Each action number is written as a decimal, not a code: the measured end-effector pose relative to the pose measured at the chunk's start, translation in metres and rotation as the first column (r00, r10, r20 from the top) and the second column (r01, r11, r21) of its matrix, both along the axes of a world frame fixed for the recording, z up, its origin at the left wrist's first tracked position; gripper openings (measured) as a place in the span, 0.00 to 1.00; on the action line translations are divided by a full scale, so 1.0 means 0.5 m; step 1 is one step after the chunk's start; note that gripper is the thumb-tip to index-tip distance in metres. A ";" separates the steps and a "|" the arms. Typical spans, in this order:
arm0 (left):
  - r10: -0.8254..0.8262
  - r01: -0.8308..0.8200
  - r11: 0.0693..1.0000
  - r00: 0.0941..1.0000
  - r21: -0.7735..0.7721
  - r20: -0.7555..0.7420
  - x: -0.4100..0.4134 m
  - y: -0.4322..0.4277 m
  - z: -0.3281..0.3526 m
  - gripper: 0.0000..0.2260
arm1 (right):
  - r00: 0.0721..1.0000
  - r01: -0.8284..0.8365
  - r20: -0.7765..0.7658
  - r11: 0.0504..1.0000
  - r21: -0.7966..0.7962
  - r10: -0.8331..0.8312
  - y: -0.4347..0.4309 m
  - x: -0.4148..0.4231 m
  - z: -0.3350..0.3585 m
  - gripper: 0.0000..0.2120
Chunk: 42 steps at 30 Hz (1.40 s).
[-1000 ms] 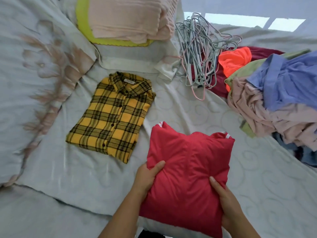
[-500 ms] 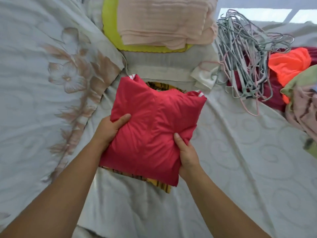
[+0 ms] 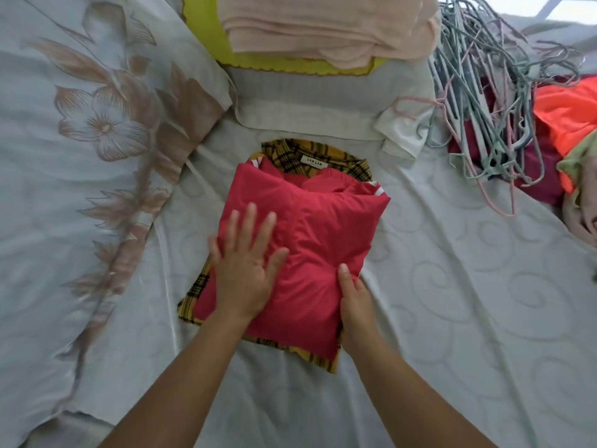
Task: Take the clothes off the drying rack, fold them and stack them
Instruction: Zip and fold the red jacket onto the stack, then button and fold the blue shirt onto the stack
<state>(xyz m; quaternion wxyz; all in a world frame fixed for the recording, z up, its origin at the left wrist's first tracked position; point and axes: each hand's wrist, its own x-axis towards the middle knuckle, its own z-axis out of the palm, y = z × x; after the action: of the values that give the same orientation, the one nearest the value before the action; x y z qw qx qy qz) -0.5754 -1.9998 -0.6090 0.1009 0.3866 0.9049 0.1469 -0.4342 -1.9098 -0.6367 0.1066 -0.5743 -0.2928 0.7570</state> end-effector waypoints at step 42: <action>0.307 -0.596 0.778 0.082 -0.200 0.948 0.847 0.464 0.065 0.15 | 0.951 -0.292 0.264 0.753 0.590 0.162 0.756 0.638 0.108 0.18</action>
<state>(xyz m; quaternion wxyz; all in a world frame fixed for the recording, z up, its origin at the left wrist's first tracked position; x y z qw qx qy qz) -0.1517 -1.7677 -0.5766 0.5256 -0.0772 0.6986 0.4793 -0.1151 -1.5320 -0.5825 0.1673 -0.5385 -0.6028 0.5645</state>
